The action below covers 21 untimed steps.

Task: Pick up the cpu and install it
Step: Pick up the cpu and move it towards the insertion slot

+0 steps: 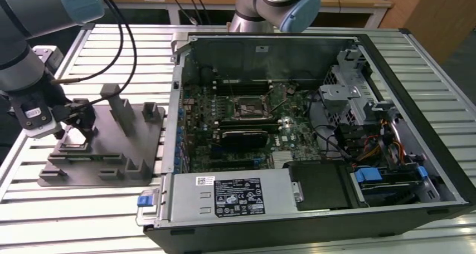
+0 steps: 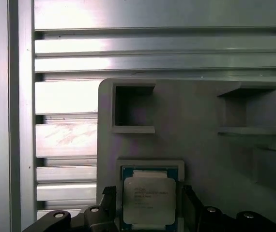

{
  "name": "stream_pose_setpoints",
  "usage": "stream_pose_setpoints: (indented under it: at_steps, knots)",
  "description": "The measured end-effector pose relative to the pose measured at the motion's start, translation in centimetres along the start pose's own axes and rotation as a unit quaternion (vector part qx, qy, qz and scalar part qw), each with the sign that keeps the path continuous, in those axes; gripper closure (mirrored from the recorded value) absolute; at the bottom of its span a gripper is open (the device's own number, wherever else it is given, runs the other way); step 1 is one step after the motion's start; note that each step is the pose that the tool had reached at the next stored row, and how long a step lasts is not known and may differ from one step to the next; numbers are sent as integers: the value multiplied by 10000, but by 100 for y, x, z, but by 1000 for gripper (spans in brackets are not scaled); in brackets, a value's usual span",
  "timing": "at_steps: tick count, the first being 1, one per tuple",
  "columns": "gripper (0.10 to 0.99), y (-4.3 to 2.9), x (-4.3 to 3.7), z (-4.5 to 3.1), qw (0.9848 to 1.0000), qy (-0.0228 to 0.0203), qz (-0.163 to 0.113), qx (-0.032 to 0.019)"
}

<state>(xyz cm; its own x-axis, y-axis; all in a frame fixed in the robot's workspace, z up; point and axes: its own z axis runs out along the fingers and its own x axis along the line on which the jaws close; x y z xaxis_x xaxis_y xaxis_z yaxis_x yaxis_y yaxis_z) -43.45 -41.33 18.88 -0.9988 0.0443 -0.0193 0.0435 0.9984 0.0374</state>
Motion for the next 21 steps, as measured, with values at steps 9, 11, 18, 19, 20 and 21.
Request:
stream_pose_setpoints:
  at_steps: [9,11,18,19,20,21]
  knots:
    - [439,-1,1,35,9999,5,-118,-2]
    - [439,-1,1,35,9999,5,-118,-2]
    - [439,-2,1,47,9999,6,-118,-2]
    - [439,-2,1,47,9999,5,-118,-2]
    - [439,-2,1,49,9999,5,-118,-2]
    - [439,-2,1,49,9999,5,-120,-2]
